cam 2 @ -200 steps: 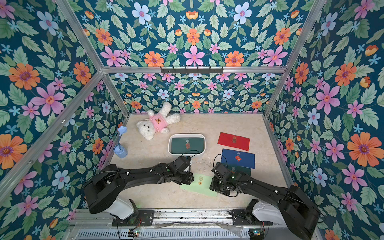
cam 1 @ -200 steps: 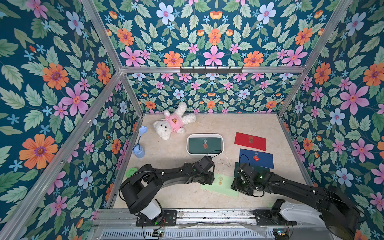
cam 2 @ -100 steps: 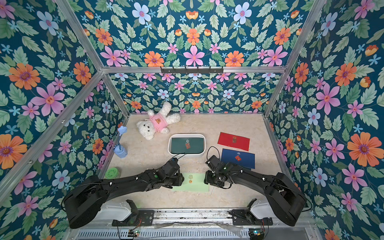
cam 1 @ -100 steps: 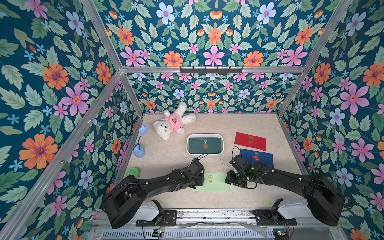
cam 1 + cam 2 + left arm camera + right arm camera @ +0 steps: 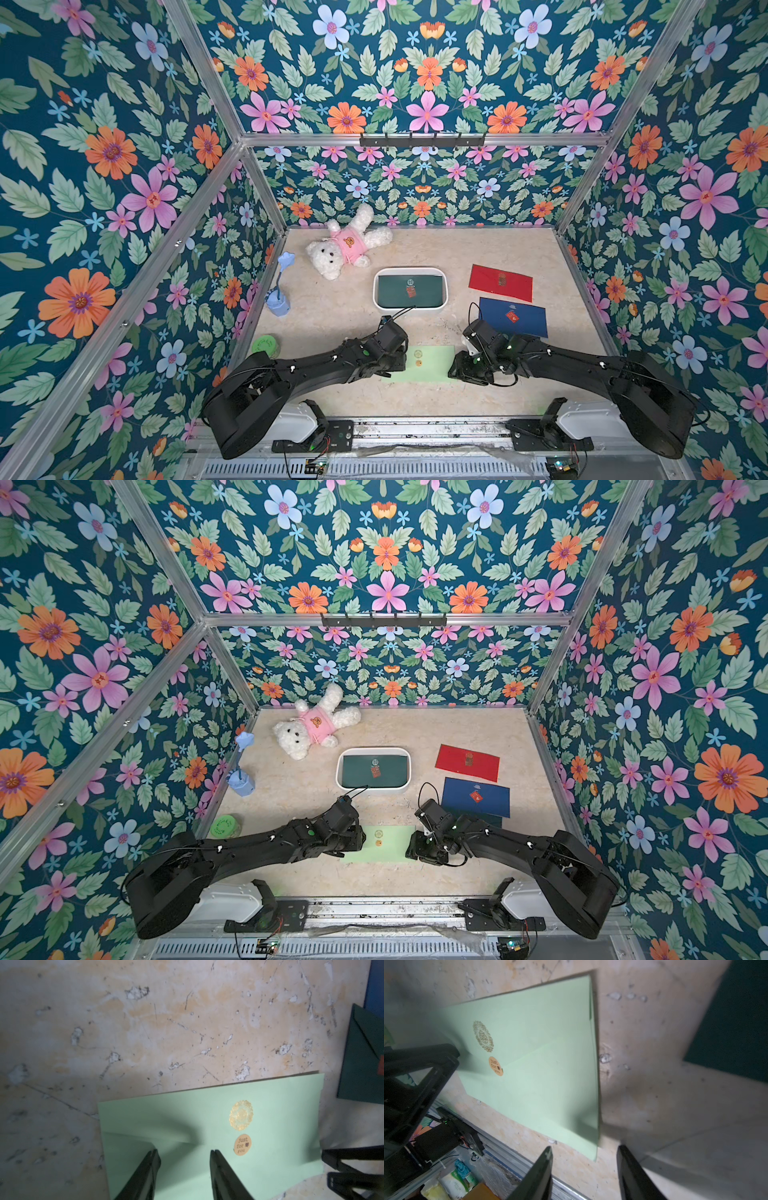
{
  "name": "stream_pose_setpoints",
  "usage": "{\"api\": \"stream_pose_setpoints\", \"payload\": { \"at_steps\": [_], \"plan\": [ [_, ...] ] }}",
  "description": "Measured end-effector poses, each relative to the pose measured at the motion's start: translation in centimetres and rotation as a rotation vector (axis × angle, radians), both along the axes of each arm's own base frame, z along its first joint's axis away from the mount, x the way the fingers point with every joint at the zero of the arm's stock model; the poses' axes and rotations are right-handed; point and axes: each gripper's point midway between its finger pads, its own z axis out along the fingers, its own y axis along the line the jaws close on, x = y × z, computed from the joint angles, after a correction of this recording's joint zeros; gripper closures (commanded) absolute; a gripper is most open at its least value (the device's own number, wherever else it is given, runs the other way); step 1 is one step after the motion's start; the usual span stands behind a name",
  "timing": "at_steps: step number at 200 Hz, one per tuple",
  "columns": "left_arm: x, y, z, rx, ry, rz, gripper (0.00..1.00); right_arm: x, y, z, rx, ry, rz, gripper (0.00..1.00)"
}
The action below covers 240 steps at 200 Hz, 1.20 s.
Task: Put the sealed envelopes into the storage box
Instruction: Pick up the envelope from the center of the board.
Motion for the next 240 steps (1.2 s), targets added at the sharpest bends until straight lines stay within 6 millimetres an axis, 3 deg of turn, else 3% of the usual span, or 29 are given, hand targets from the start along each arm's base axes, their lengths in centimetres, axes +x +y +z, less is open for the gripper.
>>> {"api": "stream_pose_setpoints", "payload": {
  "at_steps": [48,124,171,201,218,240],
  "plan": [
    [0.0,0.0,0.0,0.005,0.004,-0.001,0.53,-0.1,1.4,0.0,0.040,0.009,0.008,0.53],
    [0.0,-0.1,0.2,-0.004,0.002,-0.001,0.53,0.9,0.3,-0.2,0.008,-0.042,-0.080,0.87],
    [-0.1,-0.1,0.4,0.007,0.013,-0.003,0.52,1.6,0.7,0.3,0.032,-0.075,-0.094,0.99],
    [-0.3,0.3,0.6,0.019,0.028,-0.004,0.50,1.8,0.9,0.6,0.047,-0.087,-0.095,1.00],
    [-0.3,0.1,1.4,0.029,0.026,-0.019,0.46,2.1,0.7,1.0,0.049,-0.096,-0.099,1.00],
    [1.1,-1.3,4.4,0.016,-0.030,-0.063,0.40,3.2,0.5,2.4,0.045,-0.148,-0.089,1.00]
  ]
}}
